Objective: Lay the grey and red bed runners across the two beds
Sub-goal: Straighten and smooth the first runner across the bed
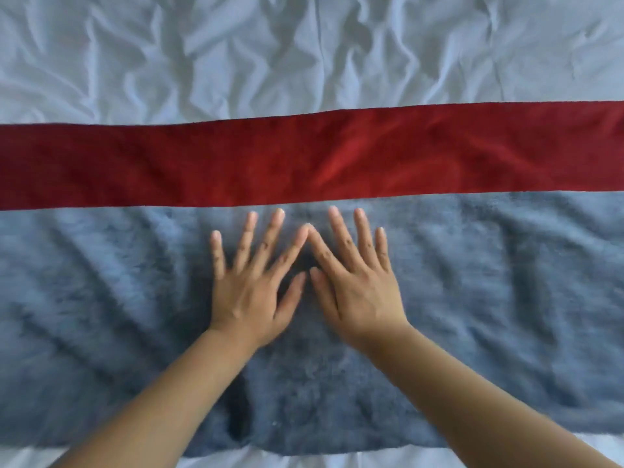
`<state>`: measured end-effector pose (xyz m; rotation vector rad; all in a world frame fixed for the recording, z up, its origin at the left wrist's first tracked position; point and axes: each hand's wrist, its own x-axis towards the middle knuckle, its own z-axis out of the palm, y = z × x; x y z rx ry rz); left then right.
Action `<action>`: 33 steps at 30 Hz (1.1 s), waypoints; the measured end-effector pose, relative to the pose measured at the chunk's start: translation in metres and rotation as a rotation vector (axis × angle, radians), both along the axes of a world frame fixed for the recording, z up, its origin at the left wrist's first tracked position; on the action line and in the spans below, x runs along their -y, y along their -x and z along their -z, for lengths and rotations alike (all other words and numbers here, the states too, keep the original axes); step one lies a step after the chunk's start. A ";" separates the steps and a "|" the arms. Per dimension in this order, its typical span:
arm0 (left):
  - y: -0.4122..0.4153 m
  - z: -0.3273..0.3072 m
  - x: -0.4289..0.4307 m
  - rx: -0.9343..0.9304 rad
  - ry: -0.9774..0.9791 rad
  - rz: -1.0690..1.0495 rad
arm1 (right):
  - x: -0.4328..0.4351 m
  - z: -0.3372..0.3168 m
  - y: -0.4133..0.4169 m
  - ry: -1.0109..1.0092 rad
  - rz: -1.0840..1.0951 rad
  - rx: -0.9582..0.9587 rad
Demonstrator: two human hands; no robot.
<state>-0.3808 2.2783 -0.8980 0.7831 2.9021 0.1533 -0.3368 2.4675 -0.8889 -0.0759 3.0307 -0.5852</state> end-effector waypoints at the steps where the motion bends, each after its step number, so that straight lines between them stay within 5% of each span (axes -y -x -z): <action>1: -0.003 0.002 0.014 -0.002 0.016 0.008 | 0.034 0.002 0.007 0.045 -0.059 -0.018; 6: 0.020 0.016 0.185 0.081 0.201 -0.302 | 0.064 0.030 0.026 -0.107 -0.102 0.040; 10: 0.029 0.011 0.300 0.198 0.295 -0.339 | 0.071 0.034 0.028 -0.232 0.007 0.116; 17: 0.028 0.013 0.314 0.114 0.215 -0.357 | 0.147 0.007 0.047 -0.159 0.105 0.241; 22: 0.023 0.006 0.309 -0.023 0.112 -0.229 | 0.302 -0.001 0.059 0.028 -0.333 0.074; 25: 0.016 0.015 0.362 -0.009 0.144 -0.332 | 0.344 0.014 0.076 -0.049 -0.468 0.105; 33: 0.001 0.022 0.487 0.212 0.009 -0.489 | 0.373 0.028 0.110 -0.309 -0.349 0.199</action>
